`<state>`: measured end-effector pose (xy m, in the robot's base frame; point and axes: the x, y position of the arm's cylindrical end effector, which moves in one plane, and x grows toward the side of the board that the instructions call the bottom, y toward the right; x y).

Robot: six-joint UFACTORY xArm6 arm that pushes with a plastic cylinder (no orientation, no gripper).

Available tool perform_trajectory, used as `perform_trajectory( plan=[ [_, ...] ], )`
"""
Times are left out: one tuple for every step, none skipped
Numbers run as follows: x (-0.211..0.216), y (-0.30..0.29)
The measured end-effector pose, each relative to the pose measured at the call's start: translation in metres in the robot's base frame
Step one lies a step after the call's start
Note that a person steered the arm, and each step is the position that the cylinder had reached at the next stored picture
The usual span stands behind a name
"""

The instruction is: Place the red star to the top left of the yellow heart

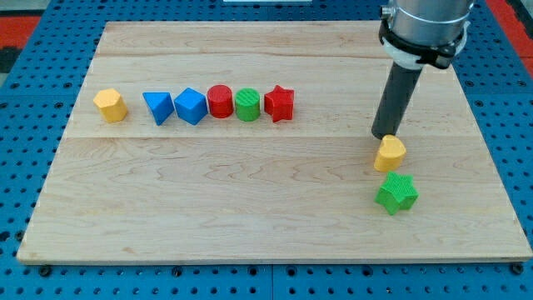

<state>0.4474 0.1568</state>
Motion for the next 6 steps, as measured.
perform_trajectory(
  plan=[
    [-0.024,-0.013],
    [-0.023,-0.054],
    [-0.019,-0.112],
    [-0.019,-0.123],
    [-0.021,-0.123],
    [-0.022,-0.123]
  ],
)
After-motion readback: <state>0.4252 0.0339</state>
